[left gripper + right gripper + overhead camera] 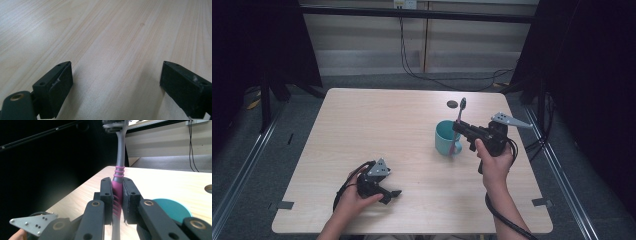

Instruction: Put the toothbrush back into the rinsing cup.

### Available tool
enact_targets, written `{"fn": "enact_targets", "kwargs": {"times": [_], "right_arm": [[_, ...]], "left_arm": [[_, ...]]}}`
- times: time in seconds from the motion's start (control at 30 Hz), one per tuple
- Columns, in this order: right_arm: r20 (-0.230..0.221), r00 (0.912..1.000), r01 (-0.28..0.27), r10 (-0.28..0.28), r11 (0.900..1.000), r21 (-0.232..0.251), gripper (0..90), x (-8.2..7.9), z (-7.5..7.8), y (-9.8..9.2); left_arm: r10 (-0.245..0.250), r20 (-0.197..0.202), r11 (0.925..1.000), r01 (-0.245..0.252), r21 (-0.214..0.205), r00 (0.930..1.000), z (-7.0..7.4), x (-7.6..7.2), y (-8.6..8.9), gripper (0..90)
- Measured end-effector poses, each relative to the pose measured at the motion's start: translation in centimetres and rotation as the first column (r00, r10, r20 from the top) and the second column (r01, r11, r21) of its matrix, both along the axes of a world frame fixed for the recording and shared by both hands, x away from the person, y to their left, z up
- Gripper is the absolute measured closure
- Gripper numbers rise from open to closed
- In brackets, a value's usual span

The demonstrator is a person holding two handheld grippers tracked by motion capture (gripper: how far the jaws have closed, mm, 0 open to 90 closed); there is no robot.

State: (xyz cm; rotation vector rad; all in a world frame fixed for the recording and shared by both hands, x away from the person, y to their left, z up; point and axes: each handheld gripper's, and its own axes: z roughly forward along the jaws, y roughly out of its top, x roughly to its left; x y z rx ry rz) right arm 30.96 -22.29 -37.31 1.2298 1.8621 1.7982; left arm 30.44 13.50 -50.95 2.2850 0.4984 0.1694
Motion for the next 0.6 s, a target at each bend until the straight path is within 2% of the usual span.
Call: {"fn": "enact_targets", "kwargs": {"times": [0.6], "right_arm": [[0.015, 0.9992, 0.038, -0.038, 0.999, -0.021, 80.6, 1.5, 1.1, -0.3]], "left_arm": [[0.001, 0.0, 1.0, -0.001, 0.003, 1.0, 0.0, 0.0, 0.0, 11.0]]}}
